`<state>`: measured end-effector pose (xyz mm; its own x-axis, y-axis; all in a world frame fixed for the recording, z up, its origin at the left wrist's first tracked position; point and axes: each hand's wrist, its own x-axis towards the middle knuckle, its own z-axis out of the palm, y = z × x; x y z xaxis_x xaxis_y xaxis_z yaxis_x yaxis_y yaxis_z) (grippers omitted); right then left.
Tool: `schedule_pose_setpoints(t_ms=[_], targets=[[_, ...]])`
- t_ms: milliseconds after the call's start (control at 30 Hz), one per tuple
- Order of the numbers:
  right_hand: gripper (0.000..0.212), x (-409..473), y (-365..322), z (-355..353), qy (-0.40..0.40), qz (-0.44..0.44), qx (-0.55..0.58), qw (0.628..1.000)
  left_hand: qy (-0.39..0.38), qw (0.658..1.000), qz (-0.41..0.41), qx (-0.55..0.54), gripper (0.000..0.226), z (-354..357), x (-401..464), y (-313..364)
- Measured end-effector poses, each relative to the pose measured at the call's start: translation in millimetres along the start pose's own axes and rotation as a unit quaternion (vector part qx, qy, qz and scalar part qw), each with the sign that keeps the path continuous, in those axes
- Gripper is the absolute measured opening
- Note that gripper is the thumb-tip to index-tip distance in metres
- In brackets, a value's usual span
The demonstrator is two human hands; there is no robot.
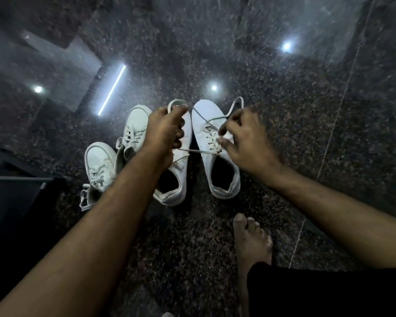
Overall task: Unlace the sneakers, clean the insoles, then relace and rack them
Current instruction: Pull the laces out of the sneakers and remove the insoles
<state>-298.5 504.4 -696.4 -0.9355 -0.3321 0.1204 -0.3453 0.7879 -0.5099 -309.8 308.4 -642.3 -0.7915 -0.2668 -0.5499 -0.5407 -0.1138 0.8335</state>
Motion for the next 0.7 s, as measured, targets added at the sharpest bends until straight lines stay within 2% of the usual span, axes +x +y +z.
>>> schedule_pose_setpoints(t_ms=[67,100,133,200,233,267,300,333,400,433,467,567,600,700], targets=[[0.026,-4,-9,6,-0.071,-0.040,0.030,0.996,0.046,0.981,0.076,0.172,0.030,-17,1,-5],[0.030,-6,-11,9,-0.102,-0.048,0.019,0.993,0.068,0.958,0.117,0.252,0.041,-26,0,-6],[0.032,-8,-11,12,-0.122,-0.054,0.005,0.991,0.084,0.921,0.158,0.345,0.047,-35,-1,-9],[0.032,-10,-11,14,-0.133,-0.048,0.007,0.990,0.112,0.795,0.230,0.550,0.051,-46,-9,-11],[0.031,-10,-9,15,-0.131,-0.037,0.022,0.990,0.113,0.735,0.259,0.617,0.051,-47,-12,-12],[0.030,-10,-9,14,-0.128,-0.020,0.041,0.991,0.095,0.699,0.277,0.653,0.048,-46,-16,-11],[0.029,-10,-7,14,-0.124,-0.002,0.058,0.991,0.056,0.693,0.282,0.661,0.045,-41,-16,-15],[0.030,-9,-5,14,-0.121,0.014,0.067,0.990,0.001,0.705,0.279,0.653,0.045,-33,-17,-22],[0.032,-11,-3,15,-0.120,0.031,0.066,0.990,-0.106,0.755,0.244,0.600,0.053,-12,-19,-43],[0.033,-12,-1,15,-0.125,0.040,0.063,0.989,-0.131,0.780,0.228,0.568,0.059,0,-21,-55],[0.035,-13,1,15,-0.131,0.048,0.061,0.988,-0.134,0.790,0.223,0.556,0.064,10,-22,-66],[0.030,-13,6,17,-0.123,0.054,0.052,0.990,-0.076,0.764,0.280,0.576,0.056,26,-13,-84],[0.027,-13,8,18,-0.114,0.057,0.061,0.990,-0.064,0.772,0.293,0.560,0.049,27,-8,-85],[0.017,-14,13,20,-0.099,0.093,0.127,0.983,-0.069,0.836,0.285,0.464,0.034,21,2,-85]])
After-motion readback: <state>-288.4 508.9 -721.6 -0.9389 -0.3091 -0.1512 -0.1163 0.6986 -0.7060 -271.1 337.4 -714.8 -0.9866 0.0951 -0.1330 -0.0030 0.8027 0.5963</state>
